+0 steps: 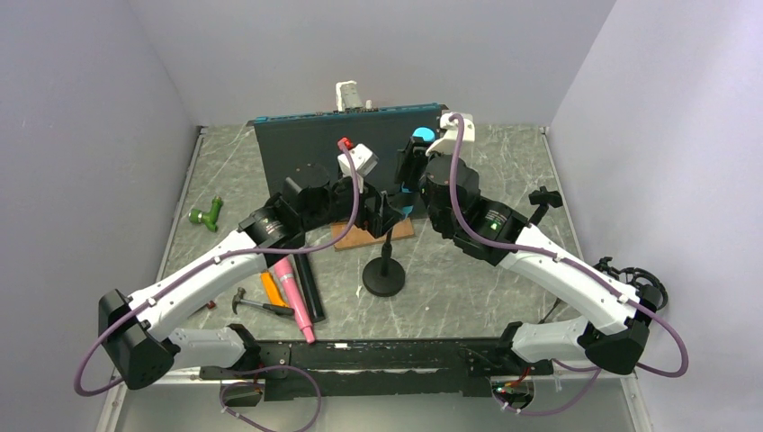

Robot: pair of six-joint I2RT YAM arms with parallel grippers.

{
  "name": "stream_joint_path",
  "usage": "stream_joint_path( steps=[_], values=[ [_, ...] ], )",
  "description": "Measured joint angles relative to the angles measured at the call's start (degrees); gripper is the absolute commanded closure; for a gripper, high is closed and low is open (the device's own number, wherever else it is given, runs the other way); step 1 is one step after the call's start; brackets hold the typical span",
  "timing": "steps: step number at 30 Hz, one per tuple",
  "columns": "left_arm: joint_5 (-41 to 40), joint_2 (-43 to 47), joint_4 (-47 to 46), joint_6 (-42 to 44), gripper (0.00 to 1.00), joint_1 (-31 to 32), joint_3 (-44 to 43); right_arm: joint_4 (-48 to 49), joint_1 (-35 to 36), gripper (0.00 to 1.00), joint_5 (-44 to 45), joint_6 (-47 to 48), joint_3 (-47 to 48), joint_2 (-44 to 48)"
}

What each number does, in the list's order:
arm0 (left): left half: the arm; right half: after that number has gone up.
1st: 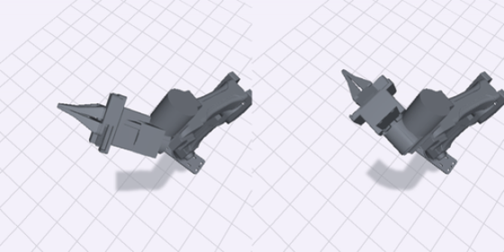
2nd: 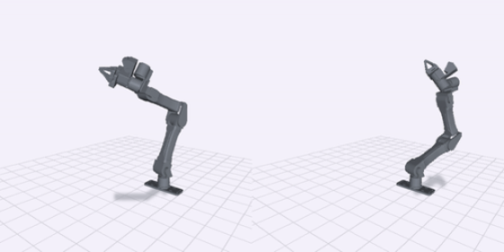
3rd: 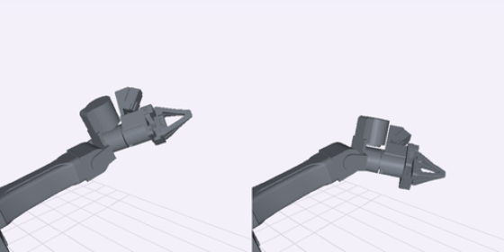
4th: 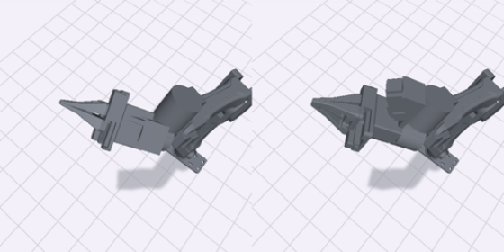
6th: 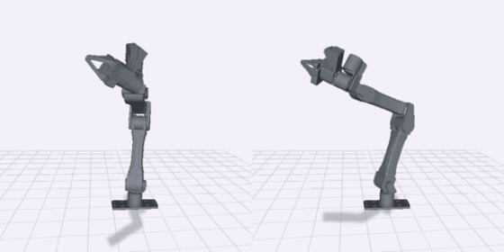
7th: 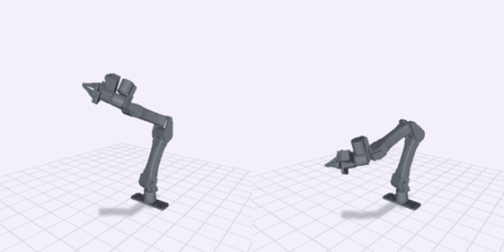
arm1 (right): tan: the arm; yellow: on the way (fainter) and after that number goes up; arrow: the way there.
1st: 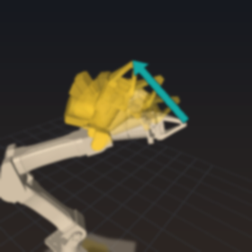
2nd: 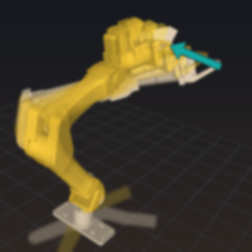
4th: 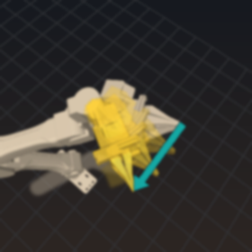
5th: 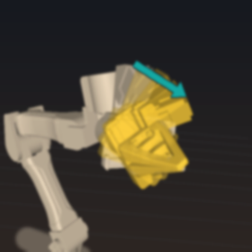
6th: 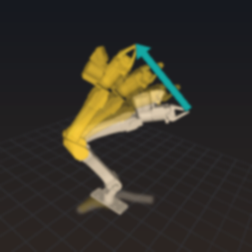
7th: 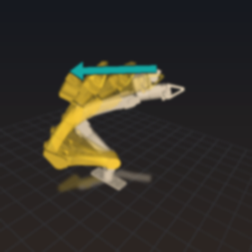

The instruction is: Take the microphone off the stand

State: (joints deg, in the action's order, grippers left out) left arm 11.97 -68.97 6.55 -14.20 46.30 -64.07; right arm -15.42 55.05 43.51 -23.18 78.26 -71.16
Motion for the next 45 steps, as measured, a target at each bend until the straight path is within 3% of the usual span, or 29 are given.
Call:
stream_joint_path(
  steps=[1,2,3,18,25,33,41,45],
  values=[
    [-0.3,-0.3,0.3,0.0,0.35,0.0,-0.2,0.0,0.1,1.00,0.0,0.0,0.0,0.0],
    [-0.2,-0.6,0.6,-0.1,0.74,0.0,-0.6,0.0,0.1,1.00,0.2,0.0,0.0,0.0],
    [0.3,-0.9,0.8,-0.3,0.98,0.0,-0.9,0.1,0.1,1.00,0.6,-0.2,0.0,0.0],
    [-1.4,0.9,0.9,2.2,1.00,0.7,0.3,-1.7,1.0,1.00,2.1,-1.4,0.0,-0.8],
    [-1.4,2.5,-1.4,4.5,1.00,3.1,2.6,-0.1,1.8,1.00,6.2,8.7,4.8,-1.3],
    [-1.5,4.5,-3.6,6.0,1.00,4.7,5.6,6.2,1.5,1.00,12.2,23.6,18.7,-1.0],
    [-1.7,4.5,-7.2,7.0,1.00,5.7,7.3,6.6,1.3,1.00,17.2,28.9,18.2,7.0],
    [-2.3,-0.8,-5.8,7.2,1.00,6.7,1.7,5.0,1.2,1.00,19.7,28.5,13.8,13.1]
  ],
)
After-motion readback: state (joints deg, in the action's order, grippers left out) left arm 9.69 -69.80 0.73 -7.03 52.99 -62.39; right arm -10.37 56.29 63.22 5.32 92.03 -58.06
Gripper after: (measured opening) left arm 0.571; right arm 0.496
